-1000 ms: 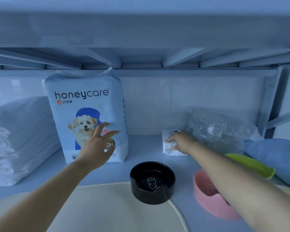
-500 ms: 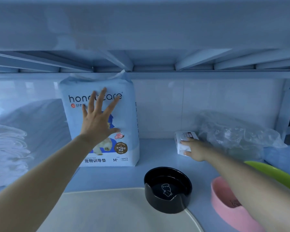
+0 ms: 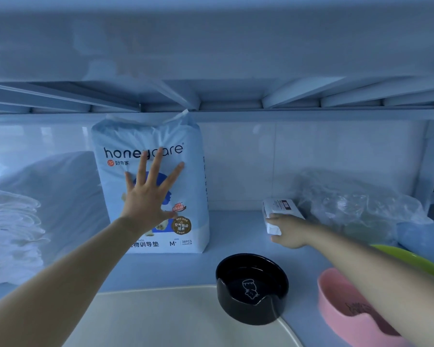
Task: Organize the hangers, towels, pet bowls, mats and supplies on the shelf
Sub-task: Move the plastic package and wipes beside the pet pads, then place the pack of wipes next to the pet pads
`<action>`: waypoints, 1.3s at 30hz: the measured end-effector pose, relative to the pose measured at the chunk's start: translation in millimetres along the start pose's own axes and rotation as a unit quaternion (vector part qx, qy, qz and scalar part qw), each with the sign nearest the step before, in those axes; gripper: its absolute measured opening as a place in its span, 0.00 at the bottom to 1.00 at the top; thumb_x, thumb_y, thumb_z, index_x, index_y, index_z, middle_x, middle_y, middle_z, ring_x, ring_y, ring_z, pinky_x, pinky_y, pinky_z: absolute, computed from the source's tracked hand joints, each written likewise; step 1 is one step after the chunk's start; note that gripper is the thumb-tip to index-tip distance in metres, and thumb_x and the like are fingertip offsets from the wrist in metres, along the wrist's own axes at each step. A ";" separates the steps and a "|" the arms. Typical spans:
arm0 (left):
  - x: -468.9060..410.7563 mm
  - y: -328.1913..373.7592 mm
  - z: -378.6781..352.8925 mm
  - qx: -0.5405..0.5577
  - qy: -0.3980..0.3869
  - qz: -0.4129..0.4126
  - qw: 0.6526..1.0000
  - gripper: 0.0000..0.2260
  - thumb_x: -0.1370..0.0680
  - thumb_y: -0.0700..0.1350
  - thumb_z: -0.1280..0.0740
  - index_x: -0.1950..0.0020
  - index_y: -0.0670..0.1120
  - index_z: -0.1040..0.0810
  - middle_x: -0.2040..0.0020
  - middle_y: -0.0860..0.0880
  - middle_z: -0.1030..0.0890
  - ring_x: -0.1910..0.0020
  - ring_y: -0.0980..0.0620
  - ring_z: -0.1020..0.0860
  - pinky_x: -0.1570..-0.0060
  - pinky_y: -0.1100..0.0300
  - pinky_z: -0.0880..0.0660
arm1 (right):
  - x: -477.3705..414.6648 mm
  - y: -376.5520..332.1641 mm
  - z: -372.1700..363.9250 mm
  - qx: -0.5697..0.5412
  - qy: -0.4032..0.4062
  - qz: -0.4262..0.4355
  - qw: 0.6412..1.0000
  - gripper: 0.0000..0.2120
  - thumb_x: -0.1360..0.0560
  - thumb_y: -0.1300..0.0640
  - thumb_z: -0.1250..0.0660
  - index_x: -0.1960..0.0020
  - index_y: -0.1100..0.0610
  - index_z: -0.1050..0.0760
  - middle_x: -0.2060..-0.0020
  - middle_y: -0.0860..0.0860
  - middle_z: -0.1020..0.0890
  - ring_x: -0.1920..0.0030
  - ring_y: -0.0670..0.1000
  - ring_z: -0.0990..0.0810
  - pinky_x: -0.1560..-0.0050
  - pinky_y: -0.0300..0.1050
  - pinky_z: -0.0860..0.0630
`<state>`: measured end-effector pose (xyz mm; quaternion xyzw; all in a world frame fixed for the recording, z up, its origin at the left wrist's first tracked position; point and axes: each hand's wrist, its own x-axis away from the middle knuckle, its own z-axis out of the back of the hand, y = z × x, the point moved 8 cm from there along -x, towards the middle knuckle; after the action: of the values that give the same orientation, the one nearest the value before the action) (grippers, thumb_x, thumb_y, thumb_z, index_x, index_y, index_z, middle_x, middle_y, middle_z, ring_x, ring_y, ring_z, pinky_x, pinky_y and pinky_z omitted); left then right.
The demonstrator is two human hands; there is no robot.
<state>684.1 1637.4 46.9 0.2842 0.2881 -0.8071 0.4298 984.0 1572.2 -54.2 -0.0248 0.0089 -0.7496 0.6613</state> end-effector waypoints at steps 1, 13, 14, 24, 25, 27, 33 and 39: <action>0.1 0.5 -0.6 0.000 -0.001 0.001 1.000 0.59 0.44 0.65 0.24 0.25 0.60 0.60 0.24 0.46 0.63 0.26 0.37 0.61 0.38 0.27 0.44 | 0.8 0.2 -2.1 0.003 -0.008 0.002 1.000 0.29 0.20 0.48 0.43 0.24 0.54 0.49 0.24 0.46 0.49 0.24 0.49 0.50 0.28 0.41 0.51; 70.0 -7.2 -28.8 0.123 -0.078 -0.038 0.989 0.43 0.34 0.56 0.24 0.27 0.64 0.46 0.23 0.51 0.58 0.24 0.45 0.54 0.34 0.36 0.37 | 9.4 -33.8 28.4 -0.125 0.061 0.032 0.990 0.25 0.23 0.49 0.38 0.28 0.52 0.37 0.29 0.48 0.33 0.29 0.48 0.35 0.32 0.42 0.37; 82.2 -4.8 -29.5 0.149 -0.092 -0.035 0.984 0.38 0.32 0.57 0.27 0.27 0.63 0.43 0.23 0.54 0.58 0.24 0.48 0.53 0.34 0.38 0.35 | 15.6 -46.1 30.0 -0.151 0.062 0.057 0.985 0.22 0.23 0.49 0.37 0.30 0.51 0.34 0.31 0.47 0.29 0.32 0.46 0.31 0.34 0.41 0.34; 154.9 48.0 -13.7 0.326 -0.290 -0.017 0.900 0.18 0.24 0.58 0.36 0.35 0.62 0.31 0.31 0.61 0.36 0.32 0.60 0.35 0.38 0.68 0.39 | 105.4 -133.0 22.5 -0.181 0.044 0.191 0.964 0.09 0.25 0.49 0.34 0.45 0.44 0.22 0.50 0.35 0.20 0.47 0.34 0.24 0.44 0.33 0.28; 161.5 53.9 -13.6 0.328 -0.307 -0.030 0.893 0.19 0.24 0.59 0.37 0.34 0.61 0.31 0.31 0.60 0.35 0.33 0.59 0.35 0.38 0.68 0.39 | 111.7 -136.6 23.8 -0.186 0.051 0.190 0.963 0.09 0.25 0.49 0.34 0.45 0.44 0.21 0.50 0.36 0.19 0.47 0.35 0.24 0.44 0.33 0.28; 176.6 64.9 -12.3 0.316 -0.331 -0.059 0.887 0.22 0.25 0.63 0.41 0.32 0.60 0.33 0.30 0.58 0.35 0.31 0.58 0.36 0.34 0.65 0.40 | 124.0 -145.6 27.3 -0.188 0.084 0.191 0.960 0.09 0.25 0.51 0.33 0.45 0.46 0.21 0.49 0.38 0.19 0.47 0.36 0.24 0.43 0.33 0.29; 213.8 57.6 -2.0 0.213 -0.390 -0.078 0.892 0.27 0.24 0.66 0.54 0.26 0.62 0.48 0.23 0.57 0.51 0.25 0.57 0.53 0.27 0.55 0.53 | 166.4 -188.6 24.9 -0.150 0.206 0.239 0.937 0.09 0.25 0.50 0.34 0.46 0.46 0.21 0.47 0.35 0.23 0.46 0.38 0.26 0.46 0.25 0.35; 261.0 9.8 34.3 0.193 -0.381 0.011 0.904 0.37 0.35 0.72 0.65 0.27 0.66 0.49 0.24 0.60 0.50 0.25 0.59 0.51 0.27 0.51 0.50 | 181.4 -237.0 -19.5 -0.156 0.118 0.313 0.929 0.12 0.25 0.45 0.37 0.43 0.45 0.24 0.46 0.34 0.25 0.41 0.36 0.29 0.40 0.26 0.37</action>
<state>562.8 1470.2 -116.6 0.0352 -0.0626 -0.8891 0.4521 725.7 1421.5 -58.2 -0.0347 0.2115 -0.4909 0.8445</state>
